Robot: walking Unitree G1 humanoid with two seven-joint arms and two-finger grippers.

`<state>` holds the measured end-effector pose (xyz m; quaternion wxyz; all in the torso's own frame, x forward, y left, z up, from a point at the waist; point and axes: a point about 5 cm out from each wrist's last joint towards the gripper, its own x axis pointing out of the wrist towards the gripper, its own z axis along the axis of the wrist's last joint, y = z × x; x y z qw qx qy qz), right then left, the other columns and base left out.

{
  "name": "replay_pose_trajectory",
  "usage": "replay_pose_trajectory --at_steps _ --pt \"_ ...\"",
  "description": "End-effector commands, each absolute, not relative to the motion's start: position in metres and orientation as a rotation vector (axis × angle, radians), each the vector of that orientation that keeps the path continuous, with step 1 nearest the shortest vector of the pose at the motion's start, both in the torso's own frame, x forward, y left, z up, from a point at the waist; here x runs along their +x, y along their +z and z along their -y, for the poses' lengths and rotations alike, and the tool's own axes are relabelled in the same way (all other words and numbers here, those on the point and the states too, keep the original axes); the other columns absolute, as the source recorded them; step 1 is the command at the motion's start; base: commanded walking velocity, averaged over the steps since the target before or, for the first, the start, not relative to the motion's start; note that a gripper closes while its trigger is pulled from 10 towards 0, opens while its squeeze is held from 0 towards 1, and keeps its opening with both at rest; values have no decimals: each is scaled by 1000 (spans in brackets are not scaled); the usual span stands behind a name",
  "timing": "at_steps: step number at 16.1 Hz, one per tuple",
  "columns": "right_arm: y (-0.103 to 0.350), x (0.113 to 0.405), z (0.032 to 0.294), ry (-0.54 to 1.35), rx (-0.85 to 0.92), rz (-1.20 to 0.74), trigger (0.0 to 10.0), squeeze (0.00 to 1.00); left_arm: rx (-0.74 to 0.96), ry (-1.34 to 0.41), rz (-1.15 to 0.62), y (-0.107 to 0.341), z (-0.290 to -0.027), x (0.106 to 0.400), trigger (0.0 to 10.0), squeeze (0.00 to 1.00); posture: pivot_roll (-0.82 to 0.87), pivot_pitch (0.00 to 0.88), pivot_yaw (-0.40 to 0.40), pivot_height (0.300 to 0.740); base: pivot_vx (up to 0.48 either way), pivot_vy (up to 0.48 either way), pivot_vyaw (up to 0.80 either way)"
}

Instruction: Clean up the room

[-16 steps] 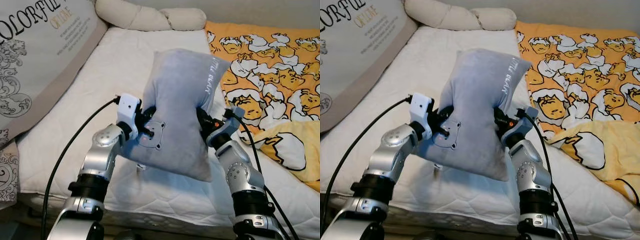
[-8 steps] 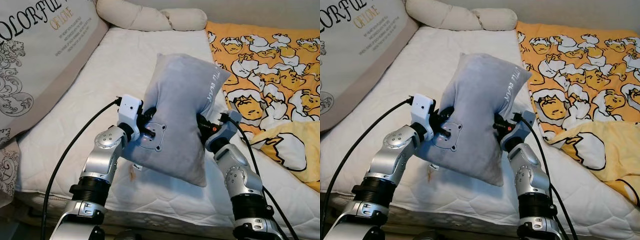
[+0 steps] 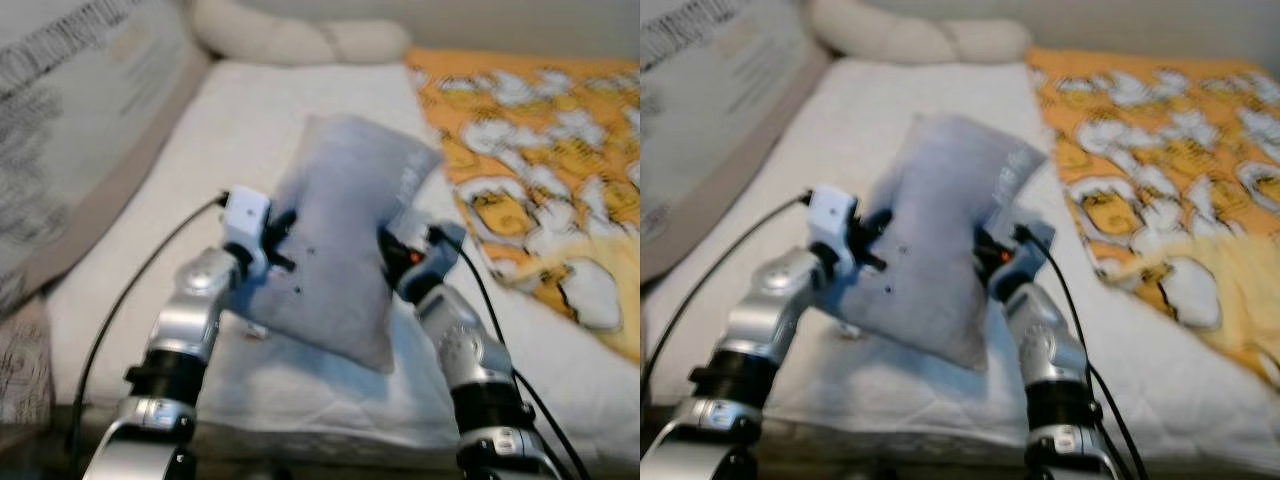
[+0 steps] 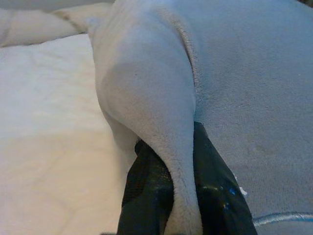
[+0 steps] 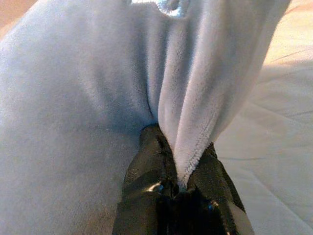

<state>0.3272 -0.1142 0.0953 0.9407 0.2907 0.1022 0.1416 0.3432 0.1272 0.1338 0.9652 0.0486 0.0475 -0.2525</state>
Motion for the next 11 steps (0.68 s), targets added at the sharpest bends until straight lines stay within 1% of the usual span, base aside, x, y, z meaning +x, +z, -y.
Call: replay_pose_trajectory --at_steps 1,3,7,11 --pt "100 330 118 289 602 -192 10000 0 120 -563 -54 144 -112 345 10000 0 46 0 7 740 0 386 0" --pt "99 331 116 284 607 -192 10000 0 116 -551 -60 143 -115 346 10000 0 46 0 9 740 0 382 0" --pt "99 331 115 286 618 -200 10000 0 122 -547 -65 143 -117 346 10000 0 47 0 13 740 0 390 -638" --pt "99 332 114 303 583 -203 10000 0 127 -542 -64 144 -116 348 10000 0 50 0 8 740 0 392 0"
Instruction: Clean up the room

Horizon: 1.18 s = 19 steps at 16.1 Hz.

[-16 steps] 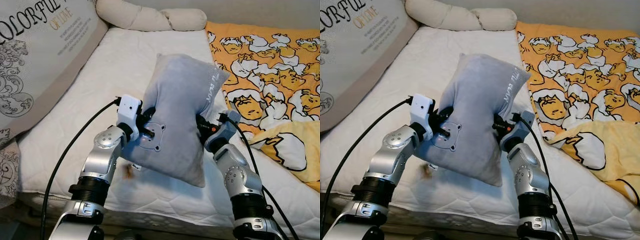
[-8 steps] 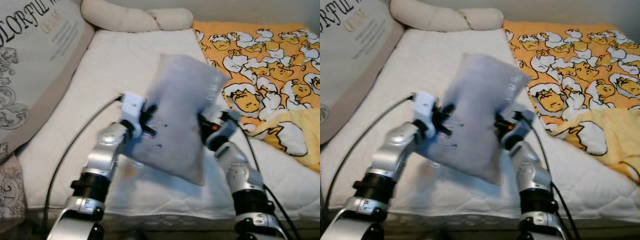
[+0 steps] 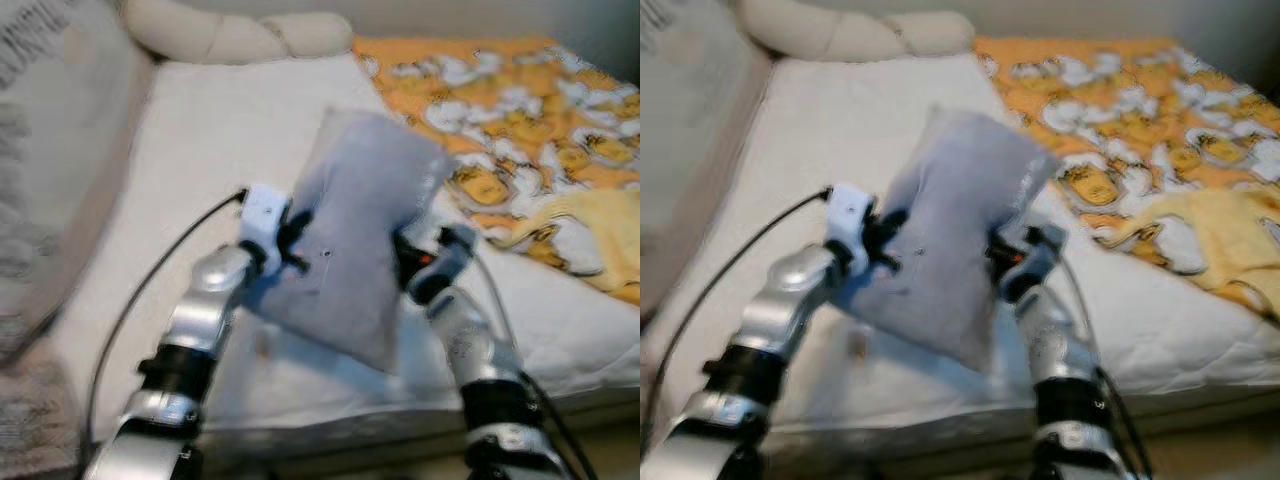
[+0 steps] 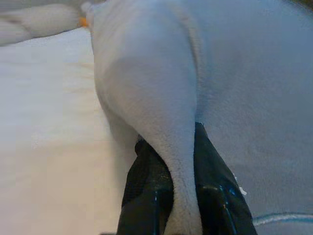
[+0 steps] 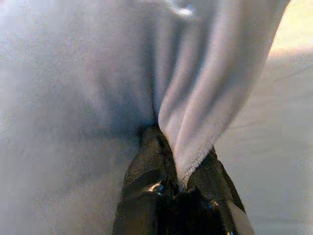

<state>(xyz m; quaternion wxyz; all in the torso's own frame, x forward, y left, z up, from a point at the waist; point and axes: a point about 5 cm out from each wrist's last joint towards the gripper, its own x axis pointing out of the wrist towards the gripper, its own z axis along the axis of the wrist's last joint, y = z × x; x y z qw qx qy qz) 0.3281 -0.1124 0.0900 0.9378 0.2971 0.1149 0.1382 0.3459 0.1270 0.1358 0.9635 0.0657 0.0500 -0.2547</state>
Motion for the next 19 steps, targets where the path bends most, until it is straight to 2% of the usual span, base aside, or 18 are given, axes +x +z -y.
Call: replay_pose_trajectory --at_steps 1,11,19 --pt "99 333 113 311 583 -204 10000 0 126 -541 -64 144 -117 347 10000 0 52 0 3 740 0 394 0" --pt "98 336 114 344 534 -229 10000 0 120 -515 -62 144 -119 349 10000 0 60 0 -7 740 0 387 0" --pt "97 335 121 333 549 -221 10000 0 112 -458 -69 143 -126 352 10000 0 58 0 -3 740 0 0 0"
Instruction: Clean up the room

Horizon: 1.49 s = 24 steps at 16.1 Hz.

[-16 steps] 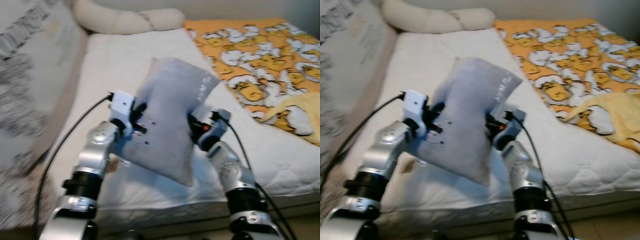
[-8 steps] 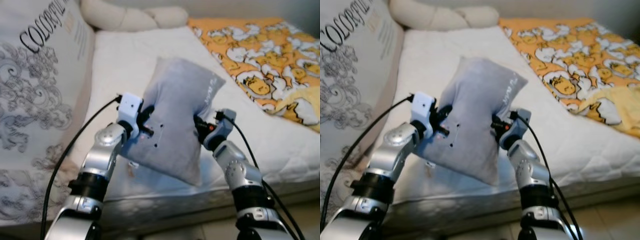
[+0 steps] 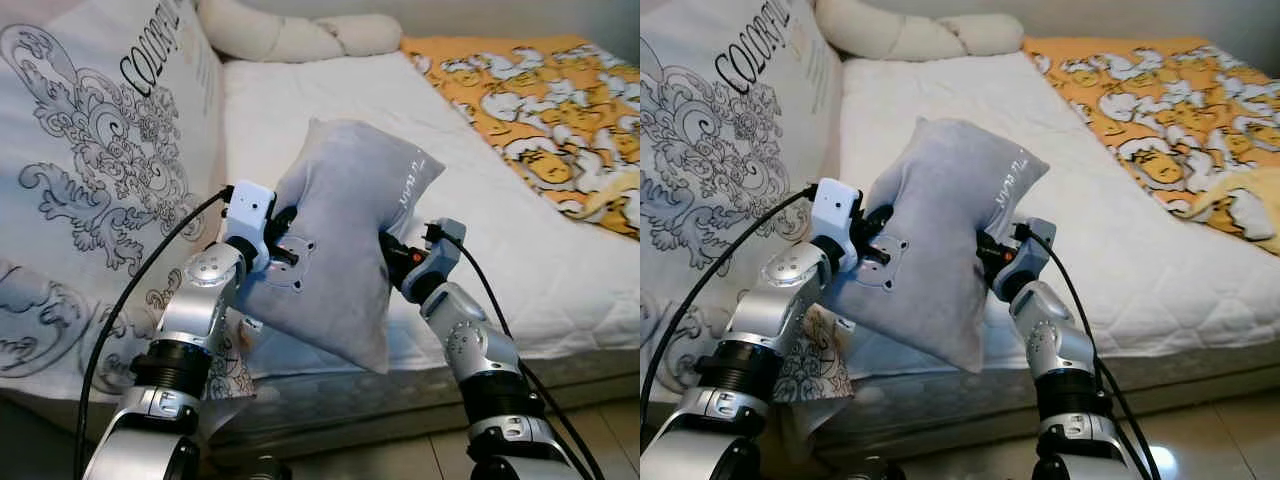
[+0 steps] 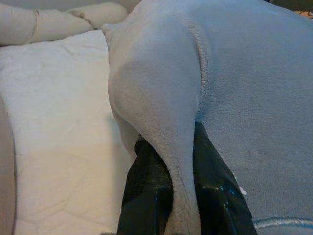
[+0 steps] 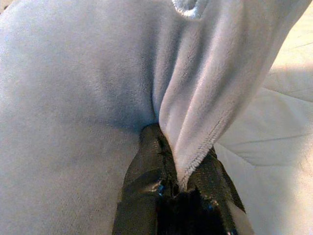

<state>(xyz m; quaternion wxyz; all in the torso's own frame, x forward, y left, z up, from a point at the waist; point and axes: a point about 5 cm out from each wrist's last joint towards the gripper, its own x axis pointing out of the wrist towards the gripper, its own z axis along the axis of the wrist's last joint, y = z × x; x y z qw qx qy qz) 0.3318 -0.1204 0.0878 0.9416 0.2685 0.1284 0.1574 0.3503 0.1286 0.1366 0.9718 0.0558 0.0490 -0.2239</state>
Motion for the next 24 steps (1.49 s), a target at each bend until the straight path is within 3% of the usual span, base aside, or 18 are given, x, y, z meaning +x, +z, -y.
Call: replay_pose_trajectory --at_steps 1,14,18,21,22,24 --pt "97 336 121 334 545 -220 10000 0 112 -458 -64 143 -125 353 10000 0 56 0 0 740 0 0 0" --pt "91 335 123 332 497 -250 10000 0 106 -453 -71 139 -122 351 10000 0 57 0 -14 740 279 0 0" --pt "90 335 120 367 444 -264 10000 0 111 -426 -67 142 -125 354 10000 0 59 0 -14 740 290 0 794" --pt "91 334 120 400 478 -247 10000 0 135 -393 -65 144 -131 357 10000 0 60 0 -11 740 81 0 0" --pt "90 334 124 391 412 -229 10000 1000 153 -380 -63 145 -133 359 10000 0 59 0 -9 740 0 0 0" --pt "88 333 130 386 373 -216 10000 1000 181 -362 -49 148 -137 362 10000 0 59 0 -10 740 0 0 0"
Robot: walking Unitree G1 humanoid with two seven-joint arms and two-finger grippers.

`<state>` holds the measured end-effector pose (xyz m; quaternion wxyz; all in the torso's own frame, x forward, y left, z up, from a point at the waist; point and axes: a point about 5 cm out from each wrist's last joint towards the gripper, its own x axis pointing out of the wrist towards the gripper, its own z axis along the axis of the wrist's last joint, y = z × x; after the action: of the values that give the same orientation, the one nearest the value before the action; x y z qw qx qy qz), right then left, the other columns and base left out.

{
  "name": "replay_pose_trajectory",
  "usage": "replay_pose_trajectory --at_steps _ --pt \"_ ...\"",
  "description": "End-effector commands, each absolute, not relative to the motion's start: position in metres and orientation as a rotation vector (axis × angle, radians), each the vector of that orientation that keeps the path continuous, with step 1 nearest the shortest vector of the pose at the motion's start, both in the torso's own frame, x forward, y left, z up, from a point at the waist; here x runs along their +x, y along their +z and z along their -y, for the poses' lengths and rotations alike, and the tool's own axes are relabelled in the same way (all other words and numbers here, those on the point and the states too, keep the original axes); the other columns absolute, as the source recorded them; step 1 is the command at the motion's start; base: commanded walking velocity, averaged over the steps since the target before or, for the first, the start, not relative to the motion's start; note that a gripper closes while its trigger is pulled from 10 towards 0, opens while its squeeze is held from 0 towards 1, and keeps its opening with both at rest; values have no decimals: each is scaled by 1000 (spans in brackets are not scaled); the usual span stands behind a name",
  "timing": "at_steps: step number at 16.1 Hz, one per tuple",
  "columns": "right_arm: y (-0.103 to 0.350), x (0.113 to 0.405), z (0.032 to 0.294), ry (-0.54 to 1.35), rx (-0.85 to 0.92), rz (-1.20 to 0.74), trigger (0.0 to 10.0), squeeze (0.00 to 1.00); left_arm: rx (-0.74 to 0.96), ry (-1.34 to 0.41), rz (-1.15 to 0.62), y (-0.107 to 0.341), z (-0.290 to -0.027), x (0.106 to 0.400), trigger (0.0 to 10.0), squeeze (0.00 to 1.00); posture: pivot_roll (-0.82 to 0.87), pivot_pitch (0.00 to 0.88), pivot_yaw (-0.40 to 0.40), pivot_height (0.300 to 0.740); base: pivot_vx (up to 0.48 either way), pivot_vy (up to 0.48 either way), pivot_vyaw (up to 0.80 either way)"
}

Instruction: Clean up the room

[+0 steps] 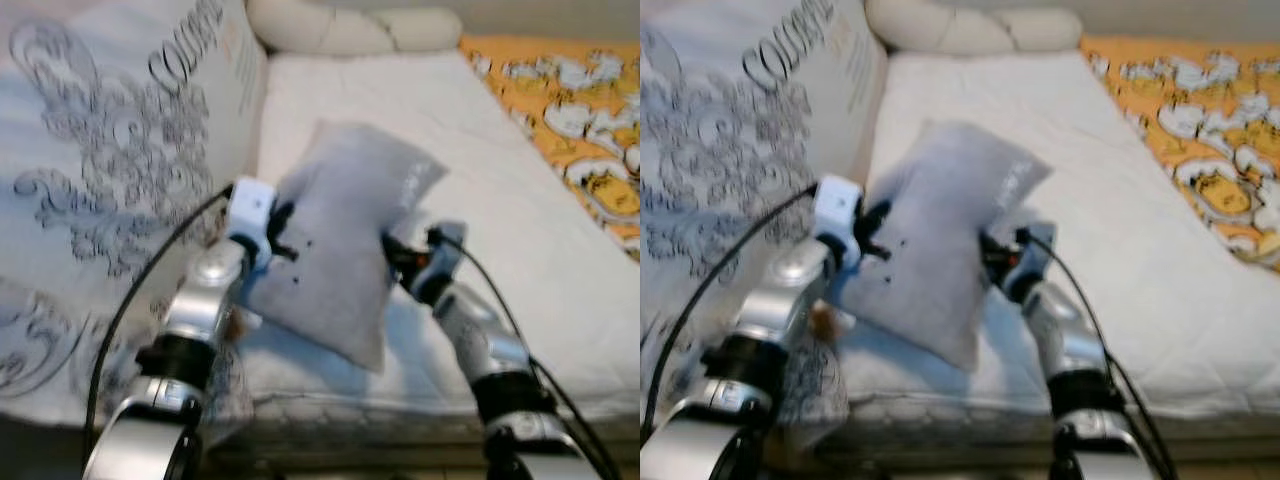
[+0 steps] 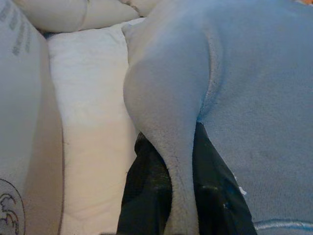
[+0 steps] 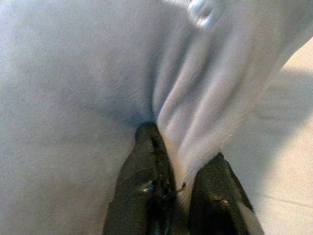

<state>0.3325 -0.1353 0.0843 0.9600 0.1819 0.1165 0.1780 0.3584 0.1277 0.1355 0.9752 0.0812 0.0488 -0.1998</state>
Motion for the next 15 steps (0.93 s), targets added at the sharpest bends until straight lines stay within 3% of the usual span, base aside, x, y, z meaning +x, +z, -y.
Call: replay_pose_trajectory --at_steps 1,5,9,12,15 --pt "86 334 137 340 348 -206 10000 1000 216 -358 -29 153 -140 366 10000 0 58 0 -10 740 0 0 0" --pt "79 329 149 414 174 -245 10000 1000 366 -291 -27 165 -152 386 10000 0 31 0 11 740 0 0 0" --pt "94 322 152 582 211 -157 10000 1000 361 -163 -34 174 -172 399 10000 0 7 0 26 740 0 0 0" --pt "114 305 147 827 226 -102 10000 1000 488 28 -88 165 -198 399 10000 0 -6 0 34 740 0 0 0" --pt "117 295 148 935 225 -116 10000 1000 526 47 -145 154 -200 396 10000 0 -17 0 41 740 0 0 0"
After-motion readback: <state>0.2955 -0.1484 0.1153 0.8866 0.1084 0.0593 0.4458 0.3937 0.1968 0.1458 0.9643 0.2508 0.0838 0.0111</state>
